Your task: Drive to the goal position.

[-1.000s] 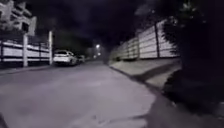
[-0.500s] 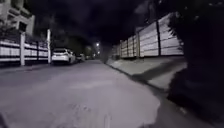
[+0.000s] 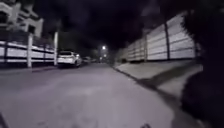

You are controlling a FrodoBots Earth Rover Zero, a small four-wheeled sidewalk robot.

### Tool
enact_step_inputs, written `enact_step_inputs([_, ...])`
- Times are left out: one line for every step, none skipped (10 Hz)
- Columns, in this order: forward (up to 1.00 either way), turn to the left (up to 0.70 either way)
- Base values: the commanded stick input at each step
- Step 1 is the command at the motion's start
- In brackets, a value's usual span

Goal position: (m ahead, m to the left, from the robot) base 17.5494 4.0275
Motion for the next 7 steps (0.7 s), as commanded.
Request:
enact_step_inputs([0.5,0.0])
enact_step_inputs([0.5,0.0])
enact_step_inputs([0.5,0.0])
enact_step_inputs([0.5,0.0])
enact_step_inputs([0.5,0.0])
enact_step_inputs([0.5,0.0])
enact_step_inputs([0.5,0.0])
